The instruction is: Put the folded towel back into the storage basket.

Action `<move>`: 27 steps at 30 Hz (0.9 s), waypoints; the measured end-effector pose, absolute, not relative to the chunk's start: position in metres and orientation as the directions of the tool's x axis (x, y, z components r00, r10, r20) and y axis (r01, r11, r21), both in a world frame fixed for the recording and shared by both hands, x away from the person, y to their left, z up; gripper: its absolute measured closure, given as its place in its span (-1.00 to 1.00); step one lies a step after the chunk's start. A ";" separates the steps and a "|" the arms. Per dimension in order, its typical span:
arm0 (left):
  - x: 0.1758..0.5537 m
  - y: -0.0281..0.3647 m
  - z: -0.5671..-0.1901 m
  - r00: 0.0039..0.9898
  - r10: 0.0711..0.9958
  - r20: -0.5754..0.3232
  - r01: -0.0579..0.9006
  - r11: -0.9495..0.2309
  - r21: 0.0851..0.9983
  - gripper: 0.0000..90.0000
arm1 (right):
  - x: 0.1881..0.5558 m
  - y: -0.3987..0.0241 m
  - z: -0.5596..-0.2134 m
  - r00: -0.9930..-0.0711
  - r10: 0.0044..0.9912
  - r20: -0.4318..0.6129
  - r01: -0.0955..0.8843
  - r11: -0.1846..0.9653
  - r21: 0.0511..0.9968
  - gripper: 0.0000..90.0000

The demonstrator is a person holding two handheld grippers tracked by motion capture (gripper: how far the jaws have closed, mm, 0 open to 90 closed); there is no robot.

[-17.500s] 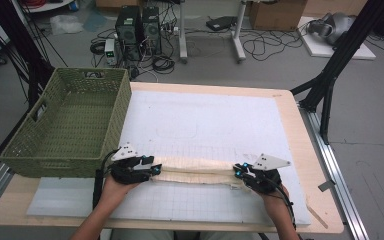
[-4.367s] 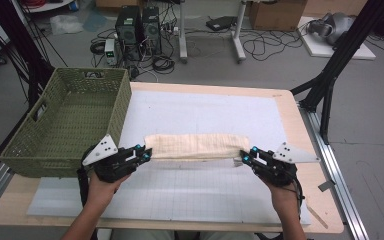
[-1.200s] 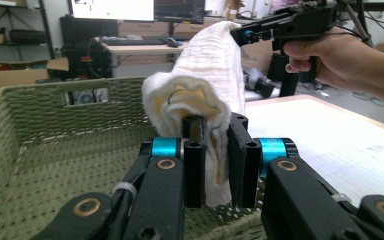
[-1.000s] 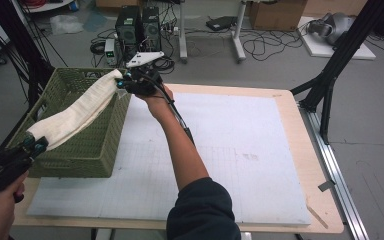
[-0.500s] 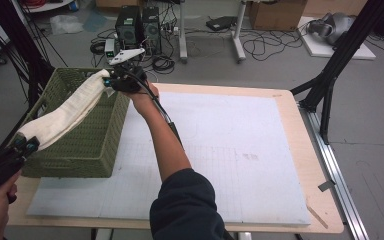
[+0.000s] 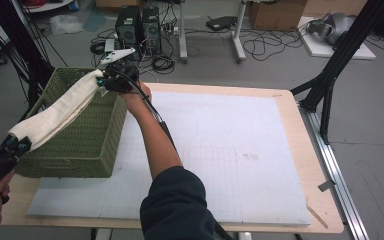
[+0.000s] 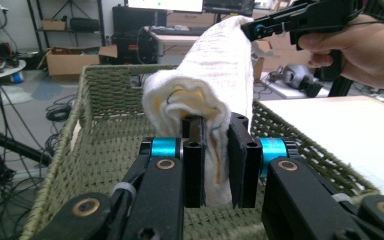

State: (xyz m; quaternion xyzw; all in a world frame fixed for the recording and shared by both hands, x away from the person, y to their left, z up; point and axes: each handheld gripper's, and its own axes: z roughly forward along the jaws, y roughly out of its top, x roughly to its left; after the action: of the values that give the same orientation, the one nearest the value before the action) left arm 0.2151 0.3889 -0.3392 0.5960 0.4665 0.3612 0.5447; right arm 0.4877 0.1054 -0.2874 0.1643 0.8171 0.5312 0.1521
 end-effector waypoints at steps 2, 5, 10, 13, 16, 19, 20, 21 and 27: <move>0.216 0.390 -0.341 0.294 0.952 -0.081 0.169 0.031 0.985 0.74 | 0.488 0.108 -0.289 -0.897 0.436 -0.074 0.111 0.383 0.917 0.76; 0.218 0.393 -0.343 0.280 0.956 -0.084 0.183 0.032 0.983 0.72 | 0.488 0.111 -0.291 -0.897 0.436 -0.076 0.111 0.388 0.915 0.76; 0.220 0.398 -0.346 0.252 0.965 -0.078 0.195 0.028 0.980 0.60 | 0.489 0.115 -0.295 -0.895 0.437 -0.083 0.111 0.401 0.909 0.75; 0.222 0.403 -0.347 0.246 0.965 -0.093 0.207 0.041 0.978 0.06 | 0.489 0.119 -0.299 -0.886 0.451 -0.107 0.110 0.428 0.897 0.50; 0.216 0.407 -0.342 0.218 0.973 -0.076 0.170 0.039 0.985 -0.31 | 0.490 0.119 -0.302 -0.882 0.463 -0.091 0.137 0.435 0.890 0.20; 0.214 0.408 -0.338 0.239 0.967 -0.093 0.152 0.057 0.987 -0.33 | 0.489 0.113 -0.297 -0.881 0.463 -0.098 0.134 0.443 0.886 0.07; 0.213 0.407 -0.337 0.250 0.964 -0.095 0.148 0.058 0.987 -0.32 | 0.488 0.111 -0.293 -0.883 0.457 -0.103 0.127 0.445 0.887 0.05; 0.213 0.406 -0.336 0.256 0.962 -0.091 0.143 0.056 0.988 -0.32 | 0.486 0.107 -0.290 -0.886 0.453 -0.102 0.124 0.442 0.888 0.04; 0.219 0.388 -0.335 0.322 0.940 -0.115 0.147 0.070 0.987 -0.34 | 0.477 0.078 -0.273 -0.899 0.428 -0.096 0.107 0.427 0.898 -0.05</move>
State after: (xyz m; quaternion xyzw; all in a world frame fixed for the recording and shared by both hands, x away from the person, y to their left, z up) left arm 0.2186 0.3876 -0.3346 0.5848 0.4647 0.3506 0.5649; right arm 0.4768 0.0785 -0.2730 0.1612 0.8299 0.5104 0.1573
